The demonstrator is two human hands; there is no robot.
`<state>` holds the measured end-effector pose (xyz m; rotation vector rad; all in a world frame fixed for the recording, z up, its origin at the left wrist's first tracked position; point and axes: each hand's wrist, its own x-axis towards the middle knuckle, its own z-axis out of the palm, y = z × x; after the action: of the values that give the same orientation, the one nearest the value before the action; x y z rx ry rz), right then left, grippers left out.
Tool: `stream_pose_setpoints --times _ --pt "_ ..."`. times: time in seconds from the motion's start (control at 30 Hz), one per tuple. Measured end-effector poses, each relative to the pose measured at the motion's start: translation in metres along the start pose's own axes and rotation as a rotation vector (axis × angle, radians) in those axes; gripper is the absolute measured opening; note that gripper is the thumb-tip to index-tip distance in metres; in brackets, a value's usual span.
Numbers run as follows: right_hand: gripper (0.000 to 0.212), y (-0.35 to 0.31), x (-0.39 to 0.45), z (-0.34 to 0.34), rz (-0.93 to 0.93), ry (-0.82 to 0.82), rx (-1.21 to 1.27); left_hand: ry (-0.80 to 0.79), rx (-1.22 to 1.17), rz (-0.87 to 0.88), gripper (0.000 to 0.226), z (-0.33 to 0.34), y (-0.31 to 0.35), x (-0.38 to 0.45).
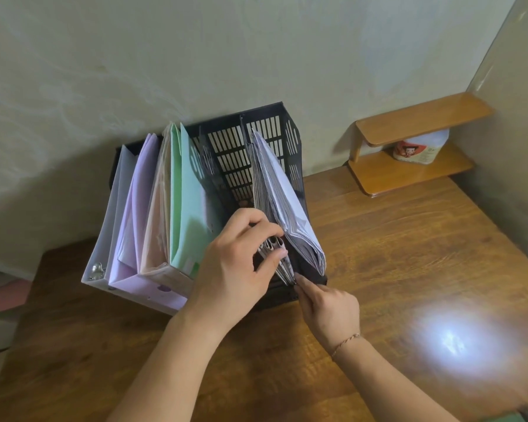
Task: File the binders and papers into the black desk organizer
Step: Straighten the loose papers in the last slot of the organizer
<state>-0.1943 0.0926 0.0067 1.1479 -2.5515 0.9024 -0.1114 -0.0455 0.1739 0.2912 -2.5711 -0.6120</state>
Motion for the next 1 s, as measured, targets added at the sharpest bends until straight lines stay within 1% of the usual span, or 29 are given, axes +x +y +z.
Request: stream_pose_setpoints --times 0.07,0.1,0.17,0.2,0.23,0.27,0.33,0.37,0.4,0.5,0.57,0.67,0.8,0.87,0.93,1.0 --pt "0.029 0.007 -0.008 -0.006 0.008 -0.061 0.013 0.070 -0.043 -0.013 0.042 0.006 0.001 -0.010" --pt "0.026 0.012 -0.009 -0.012 0.023 -0.059 0.046 0.119 -0.105 -0.042 0.053 0.012 0.000 -0.018" --pt "0.015 0.024 -0.007 -0.021 0.105 0.005 0.178 0.212 -0.265 -0.166 0.068 0.033 -0.005 -0.037" --pt "0.014 0.030 -0.002 -0.023 0.154 0.017 0.257 0.225 -0.331 -0.252 0.069 0.046 -0.010 -0.046" --pt "0.018 0.034 0.005 -0.024 0.186 -0.007 0.321 0.192 -0.374 -0.336 0.067 0.058 -0.015 -0.052" --pt "0.025 0.035 0.013 -0.023 0.192 -0.057 0.363 0.114 -0.371 -0.413 0.062 0.070 -0.022 -0.056" --pt "0.033 0.036 0.023 -0.019 0.122 -0.159 0.358 -0.073 -0.230 -0.491 0.044 0.091 -0.036 -0.062" --pt "0.033 0.037 0.025 -0.018 0.070 -0.169 0.308 -0.115 -0.169 -0.503 0.036 0.097 -0.040 -0.063" --pt "0.031 0.039 0.026 -0.017 0.024 -0.157 0.230 -0.117 -0.149 -0.504 0.032 0.103 -0.043 -0.063" --pt "0.023 0.039 0.026 -0.017 -0.040 -0.070 0.020 -0.092 -0.123 -0.470 0.029 0.109 -0.046 -0.054" --pt "0.028 0.034 0.024 -0.016 -0.054 -0.066 -0.023 -0.101 -0.071 -0.452 0.029 0.110 -0.046 -0.050" --pt "0.048 0.023 0.024 -0.014 -0.038 -0.147 -0.076 -0.104 -0.013 -0.433 0.029 0.112 -0.046 -0.049" --pt "0.055 0.013 0.025 -0.011 -0.025 -0.266 -0.222 -0.100 0.057 -0.421 0.029 0.113 -0.045 -0.048" --pt "0.059 0.011 0.025 -0.010 -0.038 -0.303 -0.252 -0.104 0.096 -0.409 0.028 0.113 -0.046 -0.048" --pt "0.069 0.010 0.029 -0.010 -0.035 -0.350 -0.244 -0.122 0.105 -0.426 0.027 0.113 -0.046 -0.048" --pt "0.084 0.010 0.042 -0.012 -0.003 -0.482 -0.232 -0.157 0.118 -0.456 0.028 0.113 -0.046 -0.048"
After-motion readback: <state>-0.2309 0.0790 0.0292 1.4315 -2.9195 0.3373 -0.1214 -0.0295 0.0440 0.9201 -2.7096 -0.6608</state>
